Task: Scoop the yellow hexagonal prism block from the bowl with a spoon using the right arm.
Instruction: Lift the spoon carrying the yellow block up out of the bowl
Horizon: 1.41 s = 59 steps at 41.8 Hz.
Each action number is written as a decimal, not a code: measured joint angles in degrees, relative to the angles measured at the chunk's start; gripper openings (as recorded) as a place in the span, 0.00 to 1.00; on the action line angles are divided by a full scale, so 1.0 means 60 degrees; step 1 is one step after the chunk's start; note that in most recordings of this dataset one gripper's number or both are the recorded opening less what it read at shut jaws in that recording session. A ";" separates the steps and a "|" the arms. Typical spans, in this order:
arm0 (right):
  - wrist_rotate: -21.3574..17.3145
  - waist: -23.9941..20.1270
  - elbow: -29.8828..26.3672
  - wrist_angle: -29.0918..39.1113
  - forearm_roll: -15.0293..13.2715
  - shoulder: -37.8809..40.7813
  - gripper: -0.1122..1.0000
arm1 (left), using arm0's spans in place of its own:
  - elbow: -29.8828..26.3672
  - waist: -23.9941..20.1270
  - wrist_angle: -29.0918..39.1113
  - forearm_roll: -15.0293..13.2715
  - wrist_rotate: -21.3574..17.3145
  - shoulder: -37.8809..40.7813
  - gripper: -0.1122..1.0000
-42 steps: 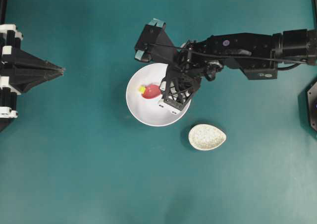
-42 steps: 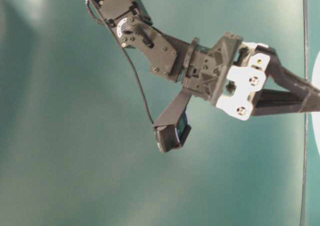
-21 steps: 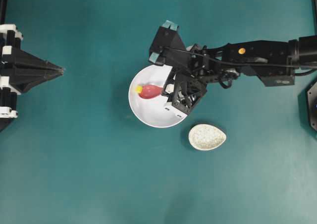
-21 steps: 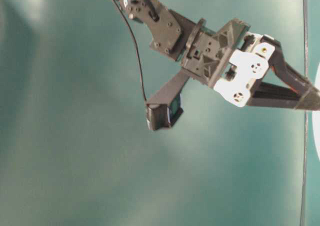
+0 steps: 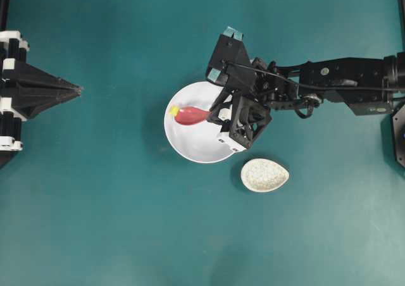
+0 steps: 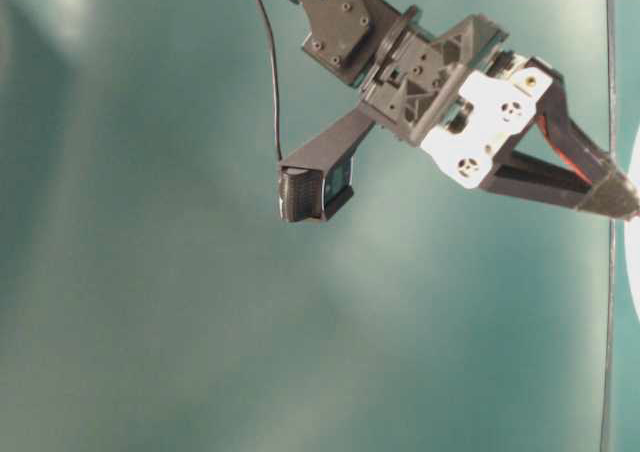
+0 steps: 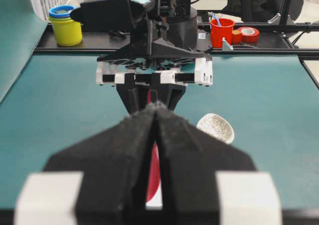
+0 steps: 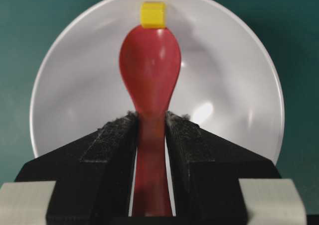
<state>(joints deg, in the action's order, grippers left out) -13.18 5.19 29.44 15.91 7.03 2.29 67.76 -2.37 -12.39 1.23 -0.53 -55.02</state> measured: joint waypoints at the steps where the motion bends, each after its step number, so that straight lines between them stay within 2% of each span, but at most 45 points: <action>1: 0.0000 0.0000 0.0000 -0.0015 0.0000 0.0000 0.32 | 0.0000 0.0000 0.0000 0.0000 0.0015 0.0000 0.10; 40: 0.0044 -0.0029 0.0469 -0.1143 -0.0234 0.0000 0.32 | 0.0000 0.0000 0.0000 0.0000 0.0000 0.0000 0.10; 48: 0.0161 -0.0234 0.0791 -0.1743 -0.0249 -0.0410 0.32 | 0.0000 0.0000 0.0000 0.0000 0.0000 0.0000 0.10; 59: 0.0557 -0.0703 0.1685 -0.3428 -0.1025 -0.1406 0.32 | 0.0000 0.0000 0.0000 0.0000 0.0000 0.0000 0.10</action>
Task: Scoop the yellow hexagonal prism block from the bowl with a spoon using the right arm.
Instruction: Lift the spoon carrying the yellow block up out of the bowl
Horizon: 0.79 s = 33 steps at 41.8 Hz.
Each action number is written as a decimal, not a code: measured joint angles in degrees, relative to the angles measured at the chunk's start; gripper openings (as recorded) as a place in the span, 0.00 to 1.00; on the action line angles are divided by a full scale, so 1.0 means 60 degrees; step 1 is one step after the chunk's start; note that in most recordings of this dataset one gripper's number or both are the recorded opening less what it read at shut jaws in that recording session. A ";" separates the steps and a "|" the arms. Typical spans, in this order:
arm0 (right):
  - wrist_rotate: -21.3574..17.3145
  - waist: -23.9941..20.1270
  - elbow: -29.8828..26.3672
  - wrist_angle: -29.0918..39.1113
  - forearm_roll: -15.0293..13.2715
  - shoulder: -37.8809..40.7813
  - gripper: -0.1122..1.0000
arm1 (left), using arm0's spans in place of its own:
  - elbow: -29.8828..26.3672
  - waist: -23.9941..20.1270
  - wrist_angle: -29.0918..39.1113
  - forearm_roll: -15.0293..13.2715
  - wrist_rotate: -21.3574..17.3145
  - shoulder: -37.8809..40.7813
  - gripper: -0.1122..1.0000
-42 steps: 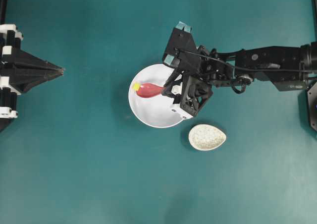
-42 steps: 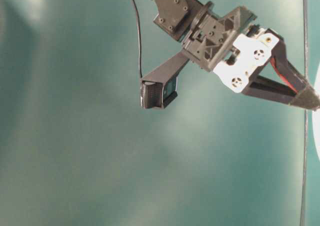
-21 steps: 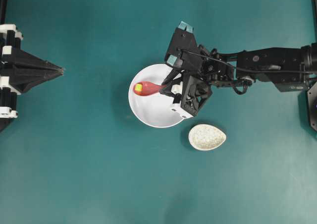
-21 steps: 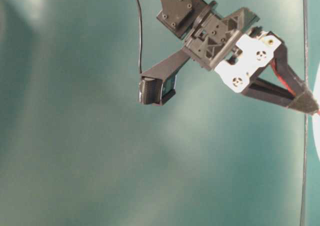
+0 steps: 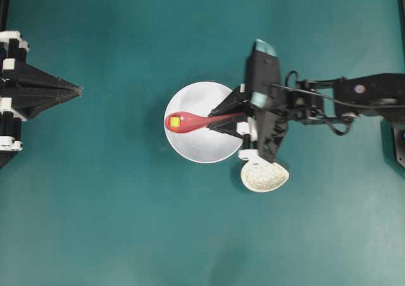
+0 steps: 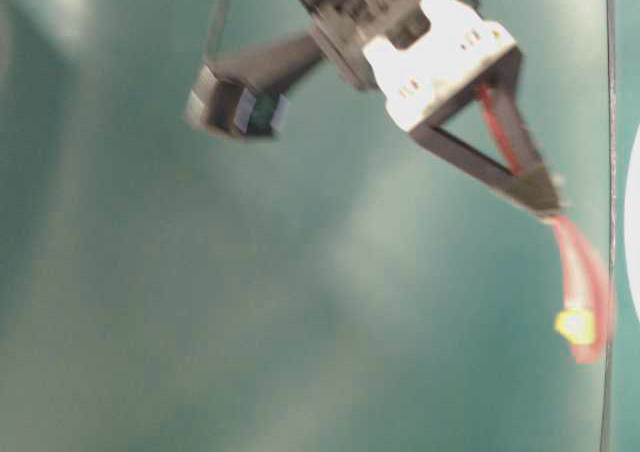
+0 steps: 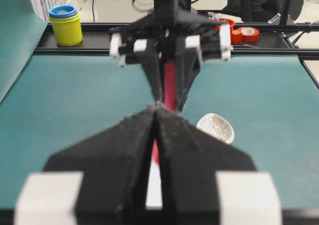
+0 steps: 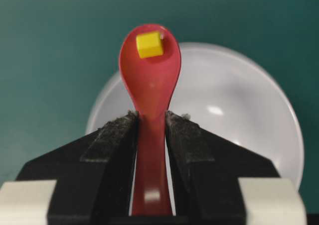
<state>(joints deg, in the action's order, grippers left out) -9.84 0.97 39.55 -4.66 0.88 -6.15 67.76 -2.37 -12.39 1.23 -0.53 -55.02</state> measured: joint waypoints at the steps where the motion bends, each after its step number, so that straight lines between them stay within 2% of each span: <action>1: 0.0015 0.0000 0.0103 -0.0205 -0.0029 -0.0103 0.32 | 0.0000 0.0000 0.0000 0.0000 0.0000 0.0000 0.10; 9: 0.0132 0.0044 0.0806 -0.1084 -0.0146 -0.0747 0.32 | 0.0000 0.0000 0.0000 0.0000 0.0000 0.0000 0.10; 20: 0.0381 0.0249 0.1348 -0.1216 -0.0161 -0.1436 0.32 | 0.0000 0.0000 0.0000 0.0000 0.0000 0.0000 0.10; 33: 0.0483 0.0498 0.1479 -0.1216 -0.0161 -0.1758 0.32 | 0.0000 0.0000 -0.0015 0.0000 0.0000 0.0000 0.10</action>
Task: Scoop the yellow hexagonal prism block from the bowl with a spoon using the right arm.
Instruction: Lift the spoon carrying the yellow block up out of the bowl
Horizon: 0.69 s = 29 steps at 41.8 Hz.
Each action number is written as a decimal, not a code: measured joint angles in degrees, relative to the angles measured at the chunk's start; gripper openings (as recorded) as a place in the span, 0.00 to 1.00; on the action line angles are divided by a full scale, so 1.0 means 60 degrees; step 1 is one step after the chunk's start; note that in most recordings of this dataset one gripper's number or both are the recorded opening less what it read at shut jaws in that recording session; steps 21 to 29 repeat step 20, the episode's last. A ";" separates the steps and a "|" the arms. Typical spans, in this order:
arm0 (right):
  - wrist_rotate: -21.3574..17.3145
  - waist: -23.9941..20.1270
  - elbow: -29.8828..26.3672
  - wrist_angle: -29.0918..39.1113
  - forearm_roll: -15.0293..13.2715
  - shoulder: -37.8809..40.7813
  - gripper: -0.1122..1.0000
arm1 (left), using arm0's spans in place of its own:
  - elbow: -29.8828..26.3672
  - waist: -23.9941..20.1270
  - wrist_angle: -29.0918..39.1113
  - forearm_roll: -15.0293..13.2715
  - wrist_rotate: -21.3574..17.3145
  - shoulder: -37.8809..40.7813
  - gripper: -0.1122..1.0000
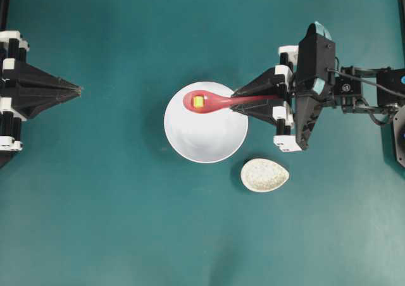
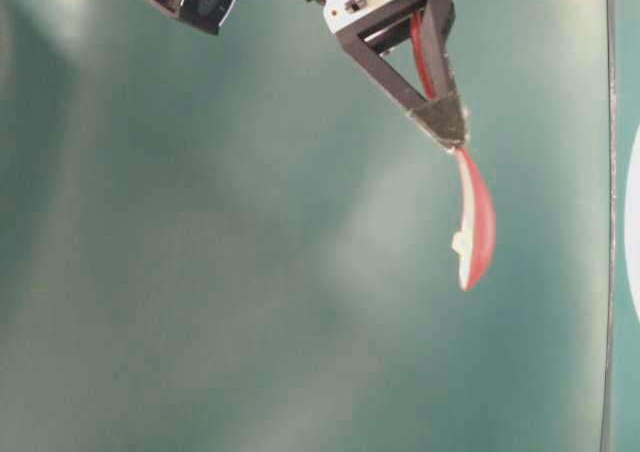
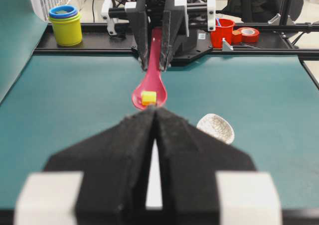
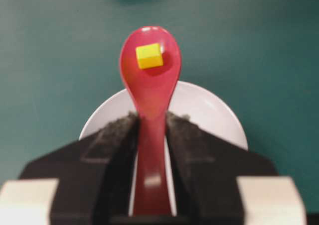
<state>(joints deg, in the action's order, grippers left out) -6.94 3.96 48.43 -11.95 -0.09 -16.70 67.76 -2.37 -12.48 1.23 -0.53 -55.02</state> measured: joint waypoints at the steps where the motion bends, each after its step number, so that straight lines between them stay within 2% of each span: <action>1: 0.0000 0.0000 0.0000 0.0015 0.0000 -0.0044 0.32 | 0.0000 0.0000 0.0000 0.0000 0.0000 0.0000 0.10; 16: 0.0000 0.0000 0.0381 0.0132 0.0000 -0.0762 0.32 | 0.0000 0.0000 0.0000 0.0000 0.0000 0.0000 0.10; 29: 0.0015 0.0000 0.0410 0.0146 0.0000 -0.0806 0.32 | 0.0000 0.0000 0.0000 0.0000 0.0015 0.0000 0.10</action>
